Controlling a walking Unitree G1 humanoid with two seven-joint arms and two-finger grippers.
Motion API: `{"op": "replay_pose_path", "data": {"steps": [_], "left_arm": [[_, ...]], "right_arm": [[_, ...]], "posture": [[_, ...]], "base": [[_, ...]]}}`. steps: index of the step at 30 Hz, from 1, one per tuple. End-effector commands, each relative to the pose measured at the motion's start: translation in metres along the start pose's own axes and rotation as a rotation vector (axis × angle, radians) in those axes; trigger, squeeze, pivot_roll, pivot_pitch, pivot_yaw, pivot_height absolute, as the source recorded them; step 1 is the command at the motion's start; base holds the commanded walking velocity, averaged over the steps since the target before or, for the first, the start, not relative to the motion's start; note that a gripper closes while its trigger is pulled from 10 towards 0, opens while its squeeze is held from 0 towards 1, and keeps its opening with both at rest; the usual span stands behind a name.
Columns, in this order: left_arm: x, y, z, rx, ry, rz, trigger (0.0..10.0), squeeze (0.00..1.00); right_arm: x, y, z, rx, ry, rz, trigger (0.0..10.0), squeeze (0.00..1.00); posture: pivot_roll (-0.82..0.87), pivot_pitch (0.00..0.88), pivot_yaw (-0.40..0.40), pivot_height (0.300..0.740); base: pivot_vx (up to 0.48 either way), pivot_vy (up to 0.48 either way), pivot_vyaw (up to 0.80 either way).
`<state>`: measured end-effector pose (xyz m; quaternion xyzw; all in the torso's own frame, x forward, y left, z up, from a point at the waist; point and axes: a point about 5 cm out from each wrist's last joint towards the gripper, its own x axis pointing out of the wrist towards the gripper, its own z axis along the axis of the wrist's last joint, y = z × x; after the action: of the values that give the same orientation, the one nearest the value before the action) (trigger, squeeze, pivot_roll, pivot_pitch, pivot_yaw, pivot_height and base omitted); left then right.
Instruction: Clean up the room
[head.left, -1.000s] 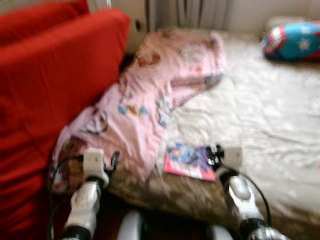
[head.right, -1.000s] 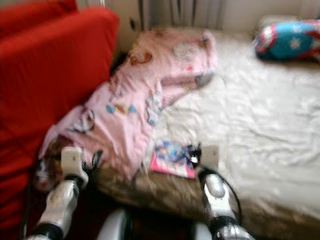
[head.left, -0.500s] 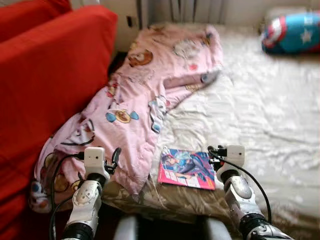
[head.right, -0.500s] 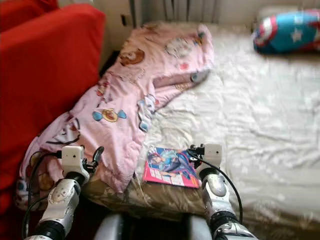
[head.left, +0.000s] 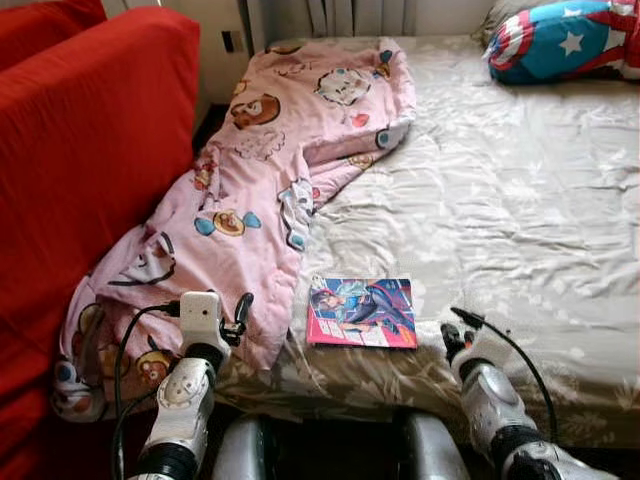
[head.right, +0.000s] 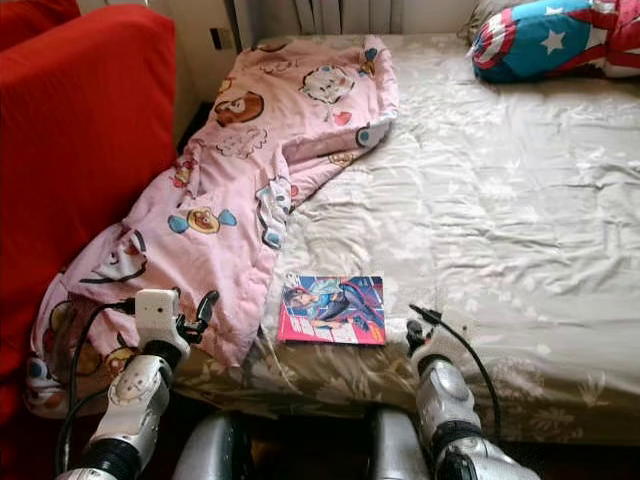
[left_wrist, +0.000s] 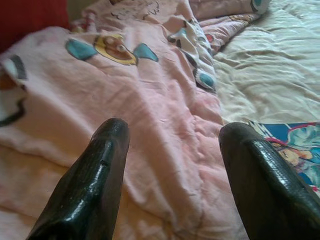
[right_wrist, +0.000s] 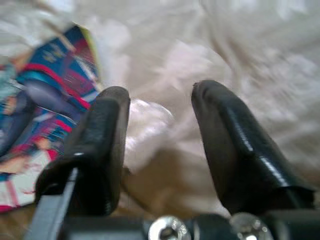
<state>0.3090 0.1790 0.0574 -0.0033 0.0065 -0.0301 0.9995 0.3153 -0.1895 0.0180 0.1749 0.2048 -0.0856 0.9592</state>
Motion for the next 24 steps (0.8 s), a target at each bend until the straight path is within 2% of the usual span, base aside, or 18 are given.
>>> {"op": "replay_pose_path", "data": {"steps": [1, 2, 3, 9, 16, 24], "left_arm": [[-0.003, 0.004, -0.003, -0.009, 0.016, 0.024, 10.0, 0.0], [-0.003, 0.004, -0.003, -0.009, 0.016, 0.024, 10.0, 0.0], [-0.009, 0.004, -0.007, -0.017, 0.021, 0.029, 10.0, 0.0], [-0.026, 0.004, -0.018, -0.028, 0.043, 0.048, 10.0, 0.0], [-0.029, 0.005, -0.016, -0.027, 0.039, 0.062, 10.0, 0.0], [-0.032, 0.007, -0.01, -0.012, 0.027, 0.07, 10.0, 0.0]], "right_arm": [[-0.001, 0.003, -0.006, 0.006, 0.024, 0.012, 10.0, 1.0], [-0.001, 0.003, -0.006, 0.006, 0.024, 0.012, 10.0, 1.0], [-0.001, 0.002, -0.007, -0.002, 0.031, 0.015, 10.0, 0.0], [-0.004, -0.006, -0.014, 0.028, 0.059, 0.0, 10.0, 0.0], [-0.003, -0.007, -0.011, 0.062, 0.055, -0.009, 10.0, 0.0], [-0.002, 0.001, -0.011, 0.093, 0.062, 0.05, 10.0, 0.0]], "posture": [[-0.02, 0.215, 0.046, 0.599], [-0.02, 0.215, 0.046, 0.599], [-0.02, 0.232, 0.037, 0.599], [0.0, 0.269, 0.02, 0.599], [0.01, 0.29, 0.022, 0.599], [0.02, 0.312, 0.019, 0.599]], "base": [[0.0, 0.0, 0.0], [0.0, 0.0, 0.0], [0.0, 0.0, 0.0], [0.0, 0.0, 0.0], [0.0, 0.0, 0.0], [0.0, 0.0, 0.0]]}}
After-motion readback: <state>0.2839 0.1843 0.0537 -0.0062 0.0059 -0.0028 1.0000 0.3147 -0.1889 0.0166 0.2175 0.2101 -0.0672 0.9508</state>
